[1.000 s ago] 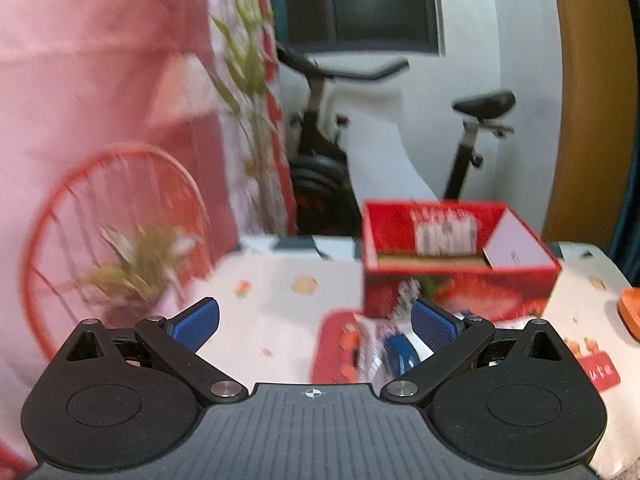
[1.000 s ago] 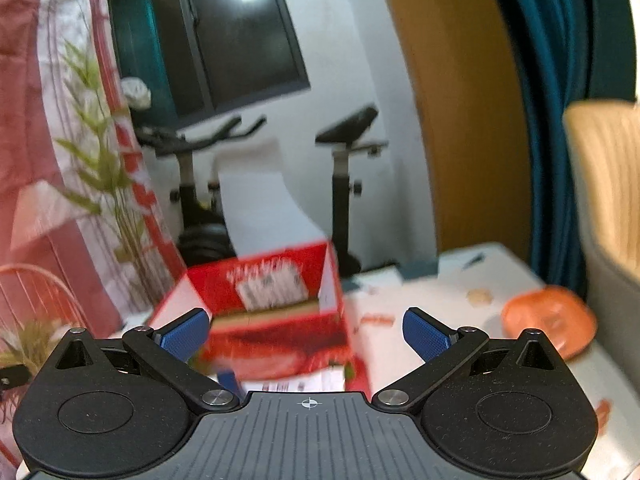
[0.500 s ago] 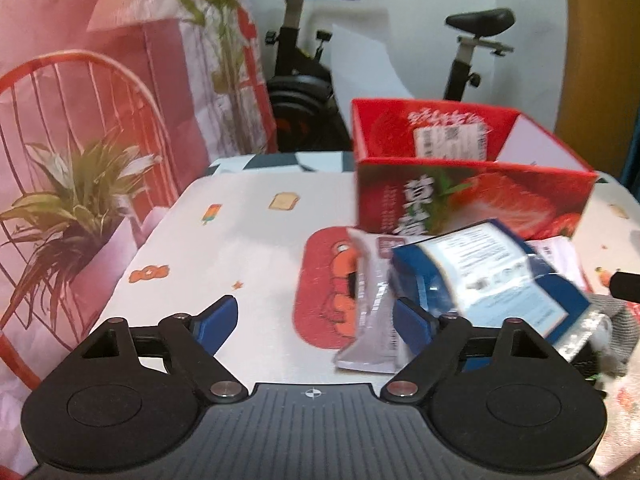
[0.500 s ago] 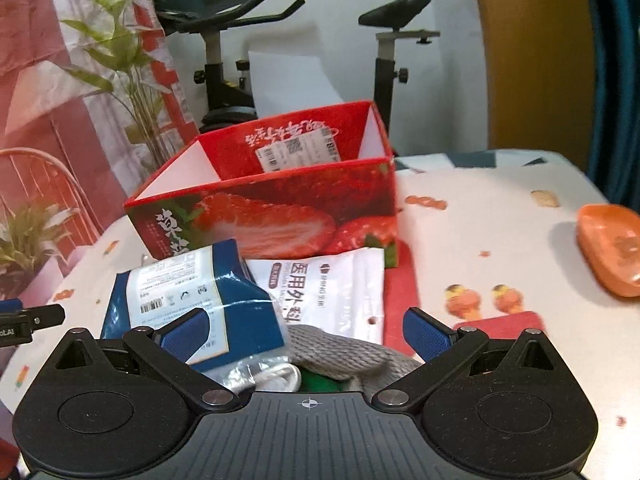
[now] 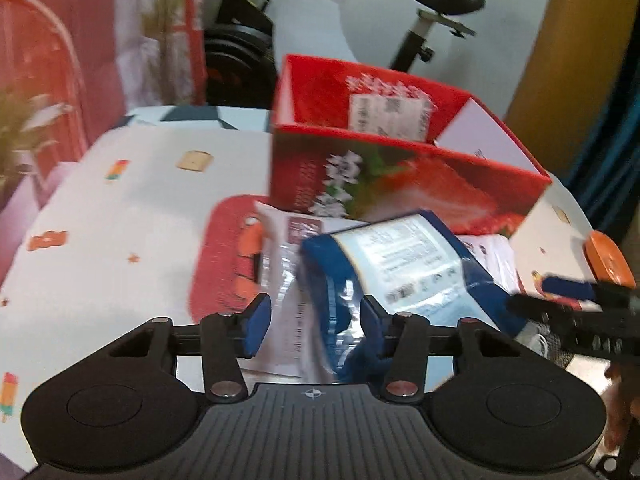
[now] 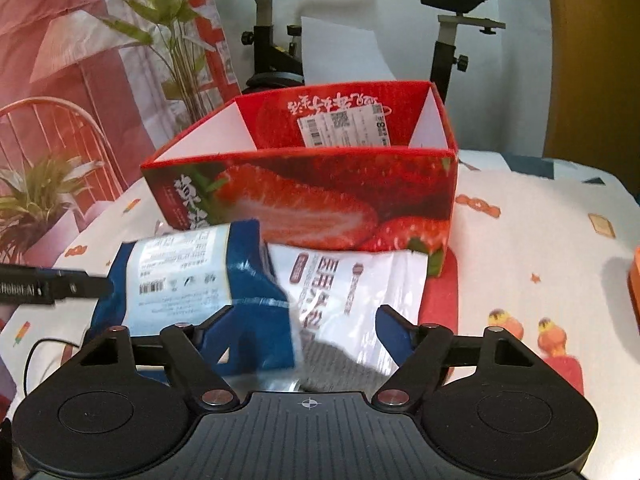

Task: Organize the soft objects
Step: 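Move the left tool toward the blue-and-white packet beside the red box, then close the left tool on the blue-and-white packet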

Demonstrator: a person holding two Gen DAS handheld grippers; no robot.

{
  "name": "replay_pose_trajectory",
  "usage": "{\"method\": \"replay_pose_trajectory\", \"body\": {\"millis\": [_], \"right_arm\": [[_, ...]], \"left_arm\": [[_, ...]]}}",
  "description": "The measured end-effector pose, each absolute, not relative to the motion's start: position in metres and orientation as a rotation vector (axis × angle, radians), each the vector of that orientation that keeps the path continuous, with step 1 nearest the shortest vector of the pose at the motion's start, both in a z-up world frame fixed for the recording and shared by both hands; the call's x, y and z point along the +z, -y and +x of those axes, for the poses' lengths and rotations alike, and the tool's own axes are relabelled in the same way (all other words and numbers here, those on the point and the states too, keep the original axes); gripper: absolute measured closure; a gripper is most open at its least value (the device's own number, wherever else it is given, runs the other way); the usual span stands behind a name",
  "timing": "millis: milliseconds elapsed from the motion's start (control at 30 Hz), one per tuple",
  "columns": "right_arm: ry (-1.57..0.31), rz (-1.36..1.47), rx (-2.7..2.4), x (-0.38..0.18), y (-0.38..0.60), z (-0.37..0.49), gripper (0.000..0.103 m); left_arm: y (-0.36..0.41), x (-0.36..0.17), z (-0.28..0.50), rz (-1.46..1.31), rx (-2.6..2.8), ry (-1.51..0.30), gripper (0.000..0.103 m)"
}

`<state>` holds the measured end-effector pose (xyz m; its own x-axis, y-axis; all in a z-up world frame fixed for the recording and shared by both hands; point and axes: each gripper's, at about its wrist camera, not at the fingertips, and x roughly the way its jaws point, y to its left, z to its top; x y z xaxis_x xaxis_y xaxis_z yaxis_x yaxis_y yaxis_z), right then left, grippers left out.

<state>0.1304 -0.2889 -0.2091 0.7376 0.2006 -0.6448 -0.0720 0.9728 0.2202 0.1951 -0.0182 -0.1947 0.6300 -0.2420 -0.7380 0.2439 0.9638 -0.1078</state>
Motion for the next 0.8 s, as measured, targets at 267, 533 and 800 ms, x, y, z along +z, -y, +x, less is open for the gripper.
{"method": "replay_pose_trajectory", "body": {"millis": [267,533,800], "right_arm": [[-0.772,0.114,0.257,-0.215,0.279,0.167,0.034],[-0.789,0.017,0.354,-0.217,0.253,0.183,0.040],[-0.807,-0.049,0.439,-0.218,0.238,0.198,0.046]], "left_arm": [[0.033,-0.206,0.211,0.016,-0.333,-0.884,0.056],[0.032,-0.210,0.222,-0.010,-0.362,-0.909,0.056],[0.030,-0.222,0.232,-0.060,-0.411,-0.941,0.056]]}}
